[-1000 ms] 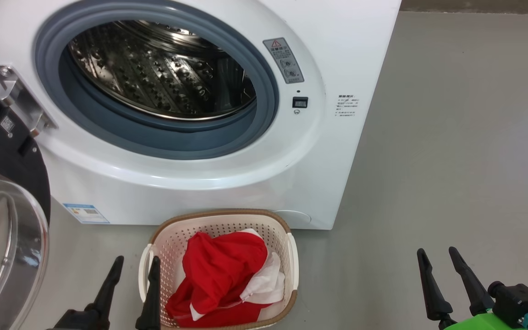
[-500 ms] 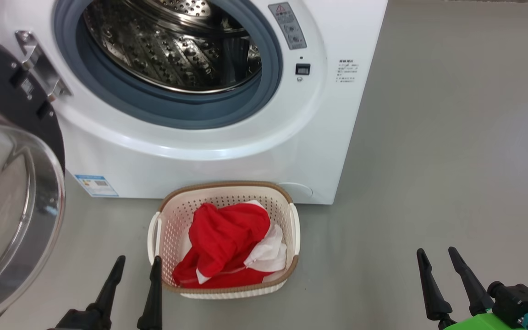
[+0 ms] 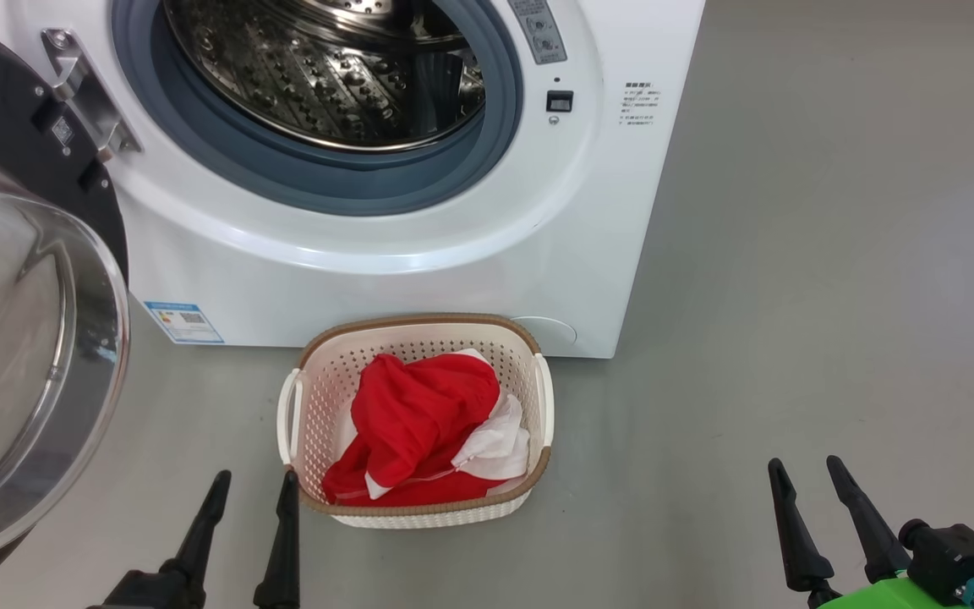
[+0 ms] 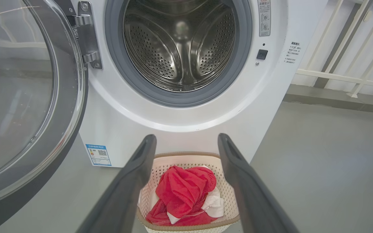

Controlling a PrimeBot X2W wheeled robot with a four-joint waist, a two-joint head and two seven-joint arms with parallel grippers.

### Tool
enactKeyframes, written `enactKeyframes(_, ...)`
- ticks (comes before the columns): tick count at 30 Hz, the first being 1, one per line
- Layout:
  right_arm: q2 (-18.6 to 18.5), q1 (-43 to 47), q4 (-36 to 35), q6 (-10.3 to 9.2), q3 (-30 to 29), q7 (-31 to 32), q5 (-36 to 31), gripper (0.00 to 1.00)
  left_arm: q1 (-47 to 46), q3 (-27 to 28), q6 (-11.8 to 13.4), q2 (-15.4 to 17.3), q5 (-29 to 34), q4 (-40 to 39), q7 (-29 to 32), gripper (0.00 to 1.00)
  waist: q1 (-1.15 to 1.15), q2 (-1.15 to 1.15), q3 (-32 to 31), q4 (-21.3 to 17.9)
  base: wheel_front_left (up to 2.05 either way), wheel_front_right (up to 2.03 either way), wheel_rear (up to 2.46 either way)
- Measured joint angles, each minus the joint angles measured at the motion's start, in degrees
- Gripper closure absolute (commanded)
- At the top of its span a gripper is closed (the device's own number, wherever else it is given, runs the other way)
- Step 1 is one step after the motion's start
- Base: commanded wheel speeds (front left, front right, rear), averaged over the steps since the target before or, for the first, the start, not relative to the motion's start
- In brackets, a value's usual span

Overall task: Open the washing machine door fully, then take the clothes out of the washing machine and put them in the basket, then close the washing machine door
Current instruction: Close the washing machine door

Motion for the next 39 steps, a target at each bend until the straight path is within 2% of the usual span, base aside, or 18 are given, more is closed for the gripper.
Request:
enactKeyframes(9, 0.0, 0.0, 0.01, 0.0, 0.02, 0.0, 0.1, 0.0, -0.04, -0.25, 0.07, 0.01, -0.09, 0.14, 0.0, 0.0, 0.0, 0.0, 0.01, 0.79, 0.0, 0.0, 0.0)
enactKeyframes(17, -0.01, 0.81, 0.21, 0.0, 0.97, 0.0, 0.1, 0.0, 0.0, -2.03, 1.55, 0.01, -2.44, 0.78, 0.0, 0.0, 0.0, 0.0, -0.74, 4.08, 0.0, 0.0, 0.0)
enactKeyframes(28, -0.48, 1.79, 0.59, 0.0, 3.02, 0.0, 0.09, 0.0, 2.28, -4.11, 3.52, 0.07, -3.66, 0.9, 0.0, 0.0, 0.0, 0.0, -2.12, 12.76, 0.0, 0.0, 0.0)
enactKeyframes(34, -0.81, 2.43, 0.78, 0.0, 3.57, 0.0, 0.1, 0.0, 3.94, -4.81, 3.66, 0.13, -3.99, 1.03, 0.0, 0.0, 0.0, 0.0, -2.99, 18.61, 0.0, 0.0, 0.0)
enactKeyframes(39, -1.51, 1.92, 1.26, 0.0, 6.1, 0.01, 0.1, 0.0, 4.45, -4.94, 5.76, 0.23, -6.19, 0.29, 0.0, 0.0, 0.0, 0.0, -3.18, 22.68, 0.0, 0.0, 0.0)
